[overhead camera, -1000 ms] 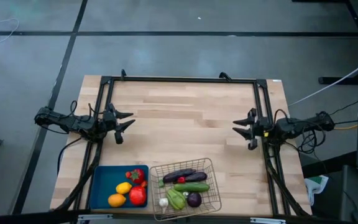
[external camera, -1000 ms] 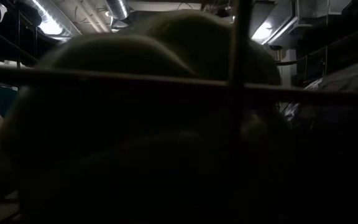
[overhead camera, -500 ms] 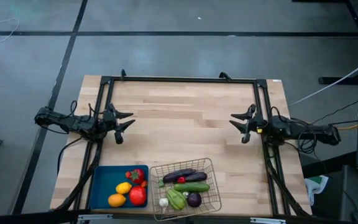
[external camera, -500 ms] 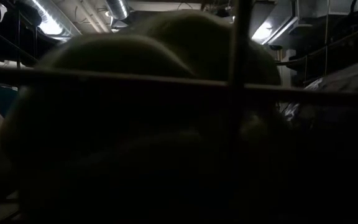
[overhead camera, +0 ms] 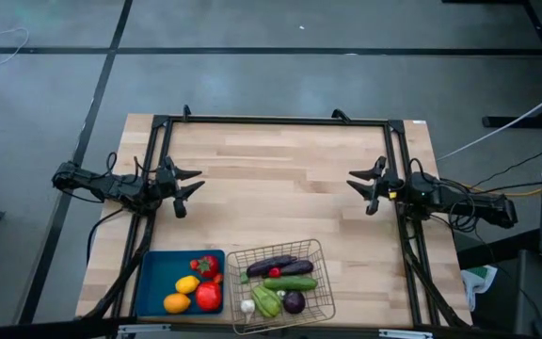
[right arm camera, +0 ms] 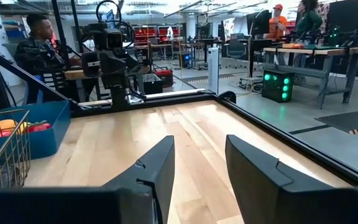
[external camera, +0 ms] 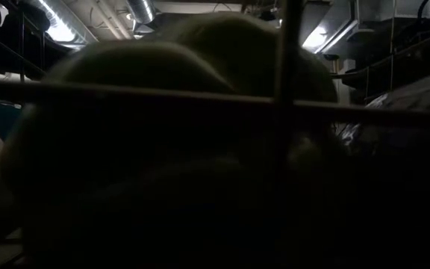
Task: Sort produce into baskets
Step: Return to Home Position
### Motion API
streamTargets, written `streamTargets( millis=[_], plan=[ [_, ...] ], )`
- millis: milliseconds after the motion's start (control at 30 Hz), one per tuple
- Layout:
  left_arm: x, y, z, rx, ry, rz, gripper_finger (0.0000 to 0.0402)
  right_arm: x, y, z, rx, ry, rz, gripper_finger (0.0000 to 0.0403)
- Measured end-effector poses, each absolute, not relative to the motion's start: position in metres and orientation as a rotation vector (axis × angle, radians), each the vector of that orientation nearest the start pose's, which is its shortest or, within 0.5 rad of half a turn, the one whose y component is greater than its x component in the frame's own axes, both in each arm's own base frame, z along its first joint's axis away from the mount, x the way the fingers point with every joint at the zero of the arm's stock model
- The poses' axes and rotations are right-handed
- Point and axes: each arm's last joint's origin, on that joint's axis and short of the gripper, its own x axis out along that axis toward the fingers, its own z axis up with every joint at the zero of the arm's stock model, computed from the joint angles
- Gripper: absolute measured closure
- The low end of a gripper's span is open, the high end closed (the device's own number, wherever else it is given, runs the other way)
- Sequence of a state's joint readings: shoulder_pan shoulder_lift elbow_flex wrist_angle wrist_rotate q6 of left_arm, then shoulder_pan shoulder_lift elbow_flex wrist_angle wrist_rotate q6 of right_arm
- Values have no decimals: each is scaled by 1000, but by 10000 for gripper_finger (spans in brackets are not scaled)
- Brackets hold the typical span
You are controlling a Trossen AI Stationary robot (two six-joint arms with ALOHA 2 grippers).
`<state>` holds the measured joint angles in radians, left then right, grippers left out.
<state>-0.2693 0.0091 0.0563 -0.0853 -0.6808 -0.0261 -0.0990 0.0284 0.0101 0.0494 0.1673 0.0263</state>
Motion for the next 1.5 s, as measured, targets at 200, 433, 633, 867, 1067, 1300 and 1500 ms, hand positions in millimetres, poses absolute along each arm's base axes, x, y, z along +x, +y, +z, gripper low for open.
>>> streamTargets(
  millis=[200, 433, 633, 867, 1067, 1300, 1500],
  plan=[
    [90, -6, 174, -8, 29, 412, 254, 98, -14, 169, 27, -31, -255, 260],
    [90, -6, 174, -8, 29, 412, 254, 98, -15, 168, 22, -27, -265, 275],
    [90, -6, 174, -8, 29, 412, 254, 98, -14, 168, 22, -26, -263, 331],
    [90, -6, 174, -8, 29, 412, 254, 98, -14, 169, 22, -32, -263, 362],
    [90, -6, 174, -8, 29, 412, 254, 98, -14, 169, 22, -34, -263, 362],
    [90, -6, 174, -8, 29, 412, 254, 98, -14, 169, 22, -35, -263, 361],
    [90, -6, 174, -8, 29, 412, 254, 98, -14, 169, 21, -36, -263, 361]
  ],
)
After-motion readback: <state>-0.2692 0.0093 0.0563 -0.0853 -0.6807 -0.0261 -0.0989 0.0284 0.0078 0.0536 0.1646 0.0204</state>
